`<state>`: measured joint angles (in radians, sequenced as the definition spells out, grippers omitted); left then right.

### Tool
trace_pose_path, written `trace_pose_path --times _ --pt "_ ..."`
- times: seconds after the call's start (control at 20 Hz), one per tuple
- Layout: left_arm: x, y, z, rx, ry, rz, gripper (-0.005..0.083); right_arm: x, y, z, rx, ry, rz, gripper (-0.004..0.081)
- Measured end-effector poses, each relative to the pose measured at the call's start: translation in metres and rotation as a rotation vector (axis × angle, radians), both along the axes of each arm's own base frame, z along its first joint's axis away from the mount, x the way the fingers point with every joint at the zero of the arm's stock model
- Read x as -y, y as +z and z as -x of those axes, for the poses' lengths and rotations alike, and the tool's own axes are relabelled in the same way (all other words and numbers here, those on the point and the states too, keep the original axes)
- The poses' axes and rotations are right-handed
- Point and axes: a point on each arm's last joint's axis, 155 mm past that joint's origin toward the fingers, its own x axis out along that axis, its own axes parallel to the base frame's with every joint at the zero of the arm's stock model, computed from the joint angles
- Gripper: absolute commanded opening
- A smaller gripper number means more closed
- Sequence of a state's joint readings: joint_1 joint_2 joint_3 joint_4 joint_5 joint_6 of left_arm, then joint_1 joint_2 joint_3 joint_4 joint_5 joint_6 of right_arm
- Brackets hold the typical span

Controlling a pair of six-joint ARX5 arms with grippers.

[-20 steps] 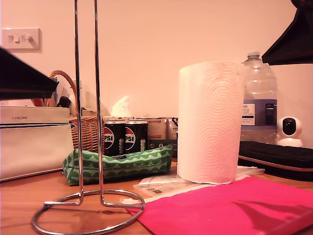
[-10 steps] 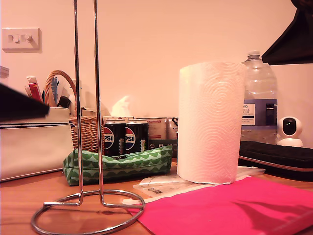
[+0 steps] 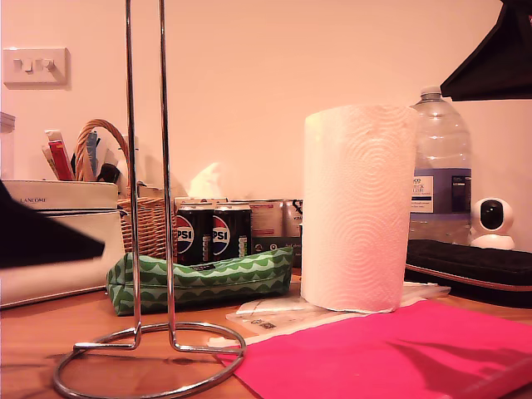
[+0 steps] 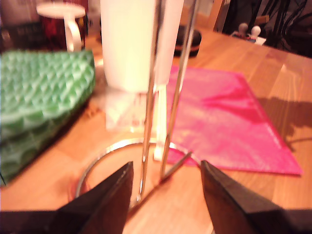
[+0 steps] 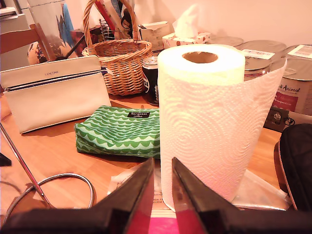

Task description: Insert the paper towel roll into the metallic stand.

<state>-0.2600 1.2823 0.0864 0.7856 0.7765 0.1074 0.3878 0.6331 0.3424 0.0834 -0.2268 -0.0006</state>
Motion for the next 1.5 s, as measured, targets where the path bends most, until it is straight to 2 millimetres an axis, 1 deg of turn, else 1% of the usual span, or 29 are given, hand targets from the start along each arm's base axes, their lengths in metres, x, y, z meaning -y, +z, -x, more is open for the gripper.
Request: trace_pose_path --times 0.1,0.25,0.35,0.5,0.6,0.85,1.0,1.15,1.4,1.5 --pt "0.002 -0.006 -0.007 -0.031 -0.001 -0.008 0.0396 0.0 0.002 0.0 0.007 0.002 -0.003 0.0095" --pt "0.006 -0.009 -0.02 -0.044 -0.004 -0.013 0.0396 -0.001 0.004 0.0 0.013 0.003 -0.006 0.0095" --pt "0.011 -0.013 -0.022 -0.037 -0.019 -0.016 0.0396 -0.001 0.004 0.0 0.014 0.003 -0.007 0.0095" --pt "0.016 -0.025 -0.016 -0.075 -0.044 -0.031 0.0396 -0.001 0.005 -0.001 0.019 0.003 -0.009 0.0095" --pt "0.023 -0.029 -0.013 -0.087 -0.069 -0.036 0.0396 -0.001 0.005 -0.001 0.019 0.003 -0.009 0.0095" --pt "0.04 -0.029 -0.004 -0.075 -0.119 -0.048 0.0395 -0.001 0.005 -0.001 0.019 0.003 -0.009 0.0095" --pt "0.039 -0.034 -0.006 -0.083 -0.097 -0.072 0.0395 -0.001 0.005 -0.001 0.019 0.003 -0.009 0.0095" --pt "0.04 -0.034 -0.004 -0.088 -0.104 -0.069 0.0395 -0.001 0.005 -0.001 0.019 0.003 -0.009 0.0095" --pt "0.054 -0.029 0.014 -0.132 -0.186 -0.027 0.0396 -0.001 0.005 -0.001 0.018 0.003 -0.008 0.0095" --pt "0.057 -0.03 0.014 -0.125 -0.185 -0.035 0.0398 -0.001 0.004 0.0 0.017 0.003 -0.008 0.0095"
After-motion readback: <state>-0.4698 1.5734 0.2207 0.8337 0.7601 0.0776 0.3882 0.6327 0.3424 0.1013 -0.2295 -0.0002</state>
